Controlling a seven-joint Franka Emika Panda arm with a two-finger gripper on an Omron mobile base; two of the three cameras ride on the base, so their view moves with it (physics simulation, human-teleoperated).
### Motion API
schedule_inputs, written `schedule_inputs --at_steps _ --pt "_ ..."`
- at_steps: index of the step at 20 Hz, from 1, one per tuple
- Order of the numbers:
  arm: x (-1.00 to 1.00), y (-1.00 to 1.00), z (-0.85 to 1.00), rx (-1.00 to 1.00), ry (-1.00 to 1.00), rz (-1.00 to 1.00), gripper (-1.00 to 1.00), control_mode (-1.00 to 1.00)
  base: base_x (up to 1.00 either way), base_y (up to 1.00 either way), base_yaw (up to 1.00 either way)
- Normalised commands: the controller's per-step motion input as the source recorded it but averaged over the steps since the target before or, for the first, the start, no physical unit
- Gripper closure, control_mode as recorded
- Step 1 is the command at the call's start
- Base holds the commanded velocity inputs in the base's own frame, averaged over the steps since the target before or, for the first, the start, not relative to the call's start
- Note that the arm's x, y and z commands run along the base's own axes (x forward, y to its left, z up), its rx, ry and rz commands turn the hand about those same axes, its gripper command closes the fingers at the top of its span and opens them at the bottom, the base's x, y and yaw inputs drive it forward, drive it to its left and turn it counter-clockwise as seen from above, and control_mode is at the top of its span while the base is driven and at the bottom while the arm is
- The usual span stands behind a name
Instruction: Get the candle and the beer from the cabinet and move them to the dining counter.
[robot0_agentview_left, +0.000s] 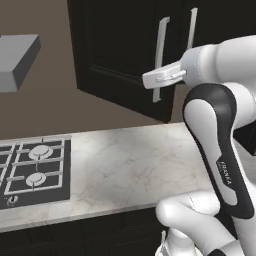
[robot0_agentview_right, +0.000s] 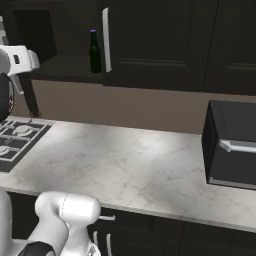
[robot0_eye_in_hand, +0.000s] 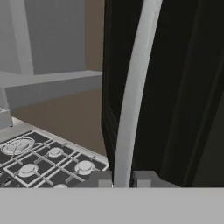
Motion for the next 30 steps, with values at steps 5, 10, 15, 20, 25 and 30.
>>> schedule_inputs --at_steps 5,10,15,20,25,30 --pt "-0.07 0.43 -0.12 -0.01 0.04 0.03 1.00 -1.00 0.00 0.00 0.00" --pt "-0.01 0.39 -0.12 0.00 0.05 0.02 1.00 -1.00 0.00 0.00 0.00" --pt "0.00 0.41 -0.12 -0.01 0.04 0.01 1.00 -1.00 0.00 0.00 0.00" --pt "0.00 0.37 -0.09 -0.01 0.01 0.00 1.00 -1.00 0.00 0.00 0.00" --pt "0.00 0.41 -0.11 -0.03 0.00 0.00 1.00 -1.00 0.00 0.00 0.00" --pt "0.00 0.35 -0.06 -0.02 0.00 0.00 1.00 -1.00 0.00 0.00 0.00"
